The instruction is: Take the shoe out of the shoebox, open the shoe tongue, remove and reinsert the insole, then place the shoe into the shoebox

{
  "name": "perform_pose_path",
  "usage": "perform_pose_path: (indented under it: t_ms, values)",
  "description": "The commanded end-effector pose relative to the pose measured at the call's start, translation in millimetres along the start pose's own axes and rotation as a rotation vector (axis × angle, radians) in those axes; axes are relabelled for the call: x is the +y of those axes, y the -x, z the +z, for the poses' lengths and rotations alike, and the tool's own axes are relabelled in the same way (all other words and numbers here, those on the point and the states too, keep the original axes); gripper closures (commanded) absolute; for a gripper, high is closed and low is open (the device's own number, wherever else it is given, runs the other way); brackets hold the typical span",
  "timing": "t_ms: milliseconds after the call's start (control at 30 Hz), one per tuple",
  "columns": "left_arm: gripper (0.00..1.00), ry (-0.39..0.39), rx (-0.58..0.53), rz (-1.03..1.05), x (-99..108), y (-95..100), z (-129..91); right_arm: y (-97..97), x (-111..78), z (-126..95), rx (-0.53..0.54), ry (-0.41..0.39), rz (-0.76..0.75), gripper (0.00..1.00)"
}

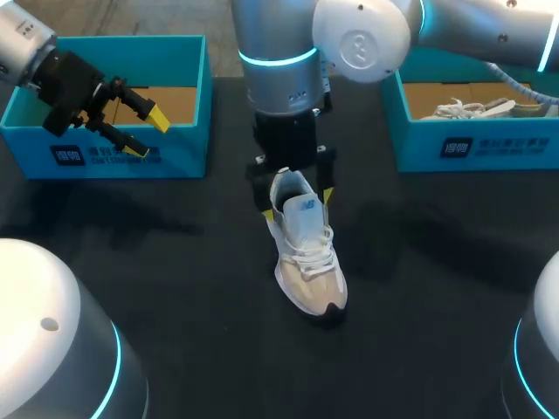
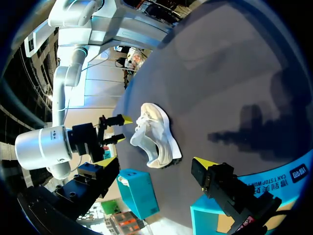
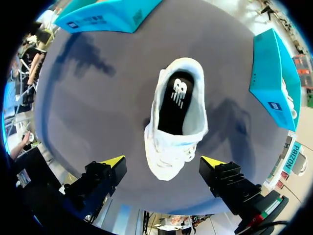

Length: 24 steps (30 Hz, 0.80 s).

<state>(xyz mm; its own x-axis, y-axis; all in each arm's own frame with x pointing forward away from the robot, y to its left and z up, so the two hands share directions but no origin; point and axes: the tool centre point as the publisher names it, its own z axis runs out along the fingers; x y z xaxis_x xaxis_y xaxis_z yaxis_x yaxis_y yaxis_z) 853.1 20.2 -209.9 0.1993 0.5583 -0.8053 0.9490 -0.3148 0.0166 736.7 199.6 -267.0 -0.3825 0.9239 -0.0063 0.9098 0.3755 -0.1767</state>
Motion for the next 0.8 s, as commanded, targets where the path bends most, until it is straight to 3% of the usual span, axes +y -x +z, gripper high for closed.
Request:
perform_pose_path:
  t_ms: [33,100,133,167,367,533,600,800]
  values:
    - [0.00,0.001,0.003,0.001,-0.1,0.2,0.3,1.2,-9.1,7.6,0.008,0.023,-0.001,0.37]
    - [0.00,0.001,0.003,0.001,-0.1,0.2,0.3,0.9,-13.2,10.3,0.008,0.031,0.006,0.82]
    - [0.00,0.001,0.003,0.001,-0.1,0.2,0.3,1.3,-15.1,12.1,0.006,0.029,0.010,0.97]
    - [0.00,0.001,0.003,0.001,-0.1,0.2,0.3,2.0,-16.8,13.6,0.006,0.029,0.013,1.00]
    - [0.00,0.001,0.003,0.001,-0.1,0.2,0.3,6.8,-23.5,19.0,0.009,0.022,0.027,1.00]
    - [0.00,0.001,0.003,0.001,-0.1,0.2,0.3,9.6,-17.4,24.5,0.028,0.027,0.011,1.00]
    - [0.00,0.001,0.003,0.001,-0.1,0.2,0.3,9.8,-12.8,25.5,0.027,0.028,-0.001,0.91]
    - [0.00,0.001,0.003,0.001,-0.1,0.2,0.3,14.0,-2.3,28.7,0.016,0.026,-0.023,0.82]
